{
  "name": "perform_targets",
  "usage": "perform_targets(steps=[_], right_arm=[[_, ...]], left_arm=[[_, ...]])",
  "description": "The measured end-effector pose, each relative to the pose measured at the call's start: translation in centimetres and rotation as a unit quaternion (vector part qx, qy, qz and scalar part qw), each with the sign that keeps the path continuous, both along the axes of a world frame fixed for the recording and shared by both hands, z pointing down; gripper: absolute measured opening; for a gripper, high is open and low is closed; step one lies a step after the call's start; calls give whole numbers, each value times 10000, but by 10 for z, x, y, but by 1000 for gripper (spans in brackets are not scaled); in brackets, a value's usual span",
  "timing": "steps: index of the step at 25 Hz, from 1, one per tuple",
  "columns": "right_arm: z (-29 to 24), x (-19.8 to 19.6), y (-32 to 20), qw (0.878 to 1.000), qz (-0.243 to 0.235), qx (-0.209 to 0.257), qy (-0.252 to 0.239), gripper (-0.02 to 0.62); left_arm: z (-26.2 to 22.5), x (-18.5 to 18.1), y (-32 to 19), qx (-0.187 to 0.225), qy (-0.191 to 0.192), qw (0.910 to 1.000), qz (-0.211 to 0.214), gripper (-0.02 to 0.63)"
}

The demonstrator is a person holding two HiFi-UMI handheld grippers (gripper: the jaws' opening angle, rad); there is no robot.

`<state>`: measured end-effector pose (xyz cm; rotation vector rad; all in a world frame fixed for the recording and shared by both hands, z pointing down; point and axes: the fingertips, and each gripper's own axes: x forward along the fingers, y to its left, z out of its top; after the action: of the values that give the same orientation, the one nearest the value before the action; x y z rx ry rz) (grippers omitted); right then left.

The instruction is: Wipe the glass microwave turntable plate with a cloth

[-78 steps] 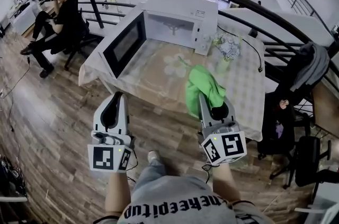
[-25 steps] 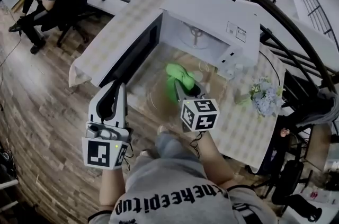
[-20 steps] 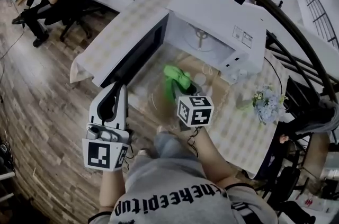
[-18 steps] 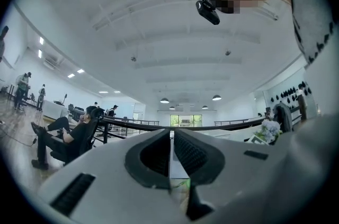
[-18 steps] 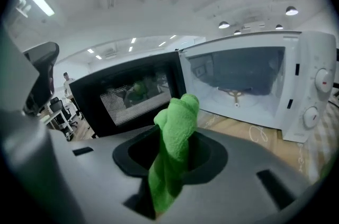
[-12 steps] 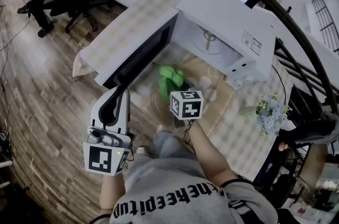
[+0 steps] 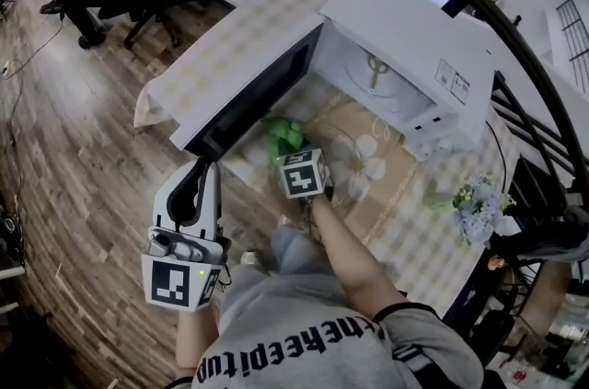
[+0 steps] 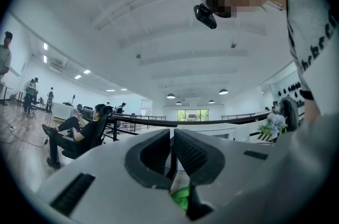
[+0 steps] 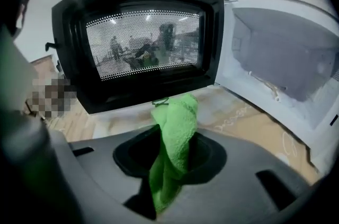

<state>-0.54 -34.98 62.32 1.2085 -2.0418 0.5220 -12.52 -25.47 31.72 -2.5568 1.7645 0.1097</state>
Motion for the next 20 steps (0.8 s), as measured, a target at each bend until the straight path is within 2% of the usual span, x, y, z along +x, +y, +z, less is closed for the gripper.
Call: perform_targets(steps=[3,7,20], right_arm=[[1,14,-3,10000,92,-10,33,110],[3,44,-8,9989,470,-9,-58,109],[6,139,-1,9900,1393,30,218,107]], left_arm=[[-1,4,-3,22,7,10000,55,25],[-2,11,-4,48,18,9999,162,25],[-4,16,-2,69,56,9995,319,25]])
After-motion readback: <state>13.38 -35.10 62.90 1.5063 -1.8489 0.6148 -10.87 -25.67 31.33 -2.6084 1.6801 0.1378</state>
